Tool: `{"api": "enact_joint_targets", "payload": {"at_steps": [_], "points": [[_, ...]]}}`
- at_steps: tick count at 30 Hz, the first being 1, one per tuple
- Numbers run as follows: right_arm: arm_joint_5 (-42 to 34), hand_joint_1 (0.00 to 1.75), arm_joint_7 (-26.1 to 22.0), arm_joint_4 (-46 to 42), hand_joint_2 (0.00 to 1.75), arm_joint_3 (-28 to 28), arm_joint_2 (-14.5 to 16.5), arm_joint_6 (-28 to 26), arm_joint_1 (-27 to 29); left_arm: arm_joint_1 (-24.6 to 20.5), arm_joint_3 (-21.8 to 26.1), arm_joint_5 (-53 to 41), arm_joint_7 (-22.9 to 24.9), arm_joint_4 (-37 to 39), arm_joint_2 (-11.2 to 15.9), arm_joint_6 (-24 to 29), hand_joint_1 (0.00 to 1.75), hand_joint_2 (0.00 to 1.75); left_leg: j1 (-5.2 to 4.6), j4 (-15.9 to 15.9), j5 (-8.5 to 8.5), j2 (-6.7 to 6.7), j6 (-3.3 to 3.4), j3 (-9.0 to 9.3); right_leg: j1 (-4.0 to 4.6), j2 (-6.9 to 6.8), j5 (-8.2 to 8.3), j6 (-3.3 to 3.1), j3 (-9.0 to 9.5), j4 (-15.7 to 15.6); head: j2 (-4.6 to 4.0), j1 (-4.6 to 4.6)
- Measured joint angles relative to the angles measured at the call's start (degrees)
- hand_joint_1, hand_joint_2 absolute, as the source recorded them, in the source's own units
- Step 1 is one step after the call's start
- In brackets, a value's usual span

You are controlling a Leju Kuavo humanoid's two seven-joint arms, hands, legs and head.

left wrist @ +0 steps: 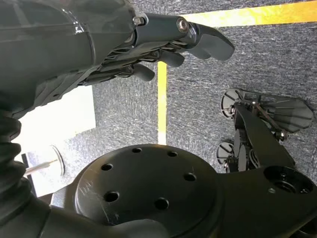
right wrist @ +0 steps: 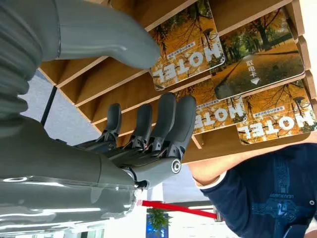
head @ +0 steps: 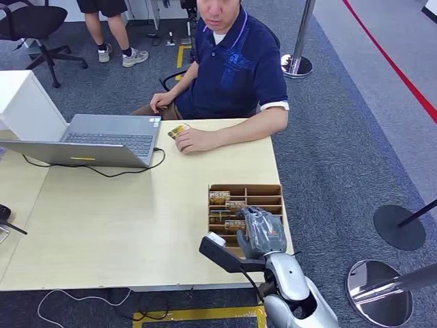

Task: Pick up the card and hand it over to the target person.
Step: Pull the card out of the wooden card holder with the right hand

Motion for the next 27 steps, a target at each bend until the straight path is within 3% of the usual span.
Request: {"api": "enact_joint_targets", "payload": {"at_steps": [13,27], "points": [[-0.14,1.10,0.13,1.00,1.75,-0.13,0.15,0.67,-0.08,-0.05,-0.17,-0.03,-0.02,-0.01,-0.04,-0.20,0.00,1.75,0.03,-0.05,0.03,0.08,0.02,-0.04,0.03,0.09,0.08,-0.02,-0.05,-0.08,0.00,0.00],[-0.28,1.04,0.27,2.40,1.75,0.13,0.42,1.03,-0.49,0.05,-0.43,-0.09,0.13,0.08,0.82,-1.04,0.00,1.75,0.02,-0.04,0.02,0.14,0.00,0.00,0.02,0.15,0.07,-0.02,-0.03,-0.05,0.00,0.00]]}}
